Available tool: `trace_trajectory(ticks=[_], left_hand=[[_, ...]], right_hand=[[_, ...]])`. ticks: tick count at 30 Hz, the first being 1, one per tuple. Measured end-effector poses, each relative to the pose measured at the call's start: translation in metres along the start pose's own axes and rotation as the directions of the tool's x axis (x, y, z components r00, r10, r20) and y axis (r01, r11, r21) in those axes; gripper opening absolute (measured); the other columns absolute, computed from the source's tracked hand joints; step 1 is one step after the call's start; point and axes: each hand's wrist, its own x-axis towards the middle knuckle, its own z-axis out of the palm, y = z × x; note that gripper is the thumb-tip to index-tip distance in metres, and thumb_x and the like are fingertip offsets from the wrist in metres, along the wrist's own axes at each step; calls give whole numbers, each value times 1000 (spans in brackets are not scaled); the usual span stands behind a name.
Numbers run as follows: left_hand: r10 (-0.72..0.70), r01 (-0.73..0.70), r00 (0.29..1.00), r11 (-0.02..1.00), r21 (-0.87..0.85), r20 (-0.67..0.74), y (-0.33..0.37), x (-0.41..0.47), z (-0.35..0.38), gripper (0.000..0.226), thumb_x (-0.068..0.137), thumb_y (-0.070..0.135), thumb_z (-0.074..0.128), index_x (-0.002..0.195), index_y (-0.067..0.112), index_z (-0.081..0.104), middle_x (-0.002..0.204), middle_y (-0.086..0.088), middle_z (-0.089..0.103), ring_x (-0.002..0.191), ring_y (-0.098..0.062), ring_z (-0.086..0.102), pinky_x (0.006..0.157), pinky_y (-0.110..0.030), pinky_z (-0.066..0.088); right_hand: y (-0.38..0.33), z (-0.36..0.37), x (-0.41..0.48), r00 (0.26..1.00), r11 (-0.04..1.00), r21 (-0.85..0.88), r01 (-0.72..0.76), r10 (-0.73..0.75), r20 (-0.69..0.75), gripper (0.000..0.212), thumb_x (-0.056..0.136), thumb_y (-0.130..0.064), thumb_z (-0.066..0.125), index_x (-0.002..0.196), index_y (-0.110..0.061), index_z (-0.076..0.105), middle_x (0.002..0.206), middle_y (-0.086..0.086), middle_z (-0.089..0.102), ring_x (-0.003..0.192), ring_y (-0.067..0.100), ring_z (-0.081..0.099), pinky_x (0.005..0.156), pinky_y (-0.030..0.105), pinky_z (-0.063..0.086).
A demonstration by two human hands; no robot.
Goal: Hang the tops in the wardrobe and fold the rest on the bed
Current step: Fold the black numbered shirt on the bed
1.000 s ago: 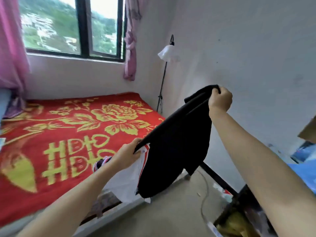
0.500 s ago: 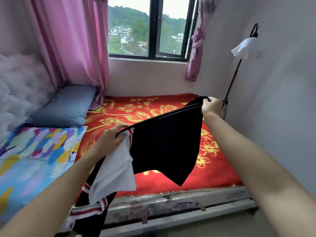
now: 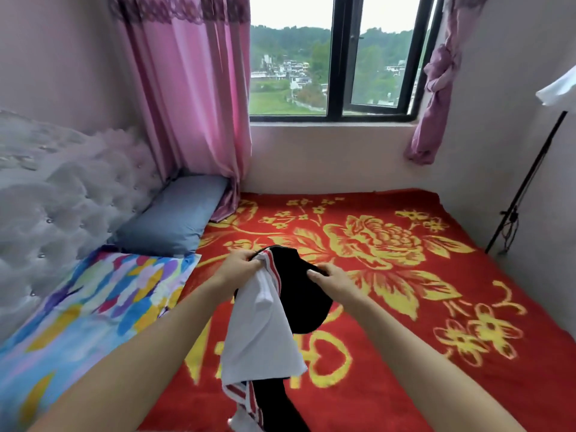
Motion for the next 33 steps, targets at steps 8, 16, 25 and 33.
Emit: trace_trajectory(ticks=[8,16,25,33], left_hand=[[-155,160,982,986,39,-109,-31,66,34,8,82,12,53,75,7,54,72,-12,47,69,-19,43,63,-32,30],[-263,223,950,949,-221,-168,-18,79,1,26,95,21,50,78,5,58,78,-8,52,67,-16,47,63,-28,37],[-160,135,986,923,-361,-41,-76,37,-42,101,55,64,63,142,19,36,146,-9,38,133,-20,37,94,-30,35],[177,-163,984,953,-256,31,-108,60,-44,119,54,66,77,148,31,12,139,19,38,124,8,42,96,-14,40]], right_hand=[[10,45,-2,973,986,10,167,-167,162,72,88,-28,63,146,-15,22,137,1,46,123,19,48,91,29,42],[-24,41,50,971,968,85,236,-238,22,53,85,-14,60,46,-18,25,45,-5,23,46,13,20,48,28,16],[-107,50,101,990,896,440,52,13,-143,27,85,-9,58,62,-8,44,57,4,35,55,18,36,52,25,28],[-218,88,93,948,677,699,231,7,-319,27,92,-5,56,65,-1,57,60,10,58,39,10,58,42,18,47]])
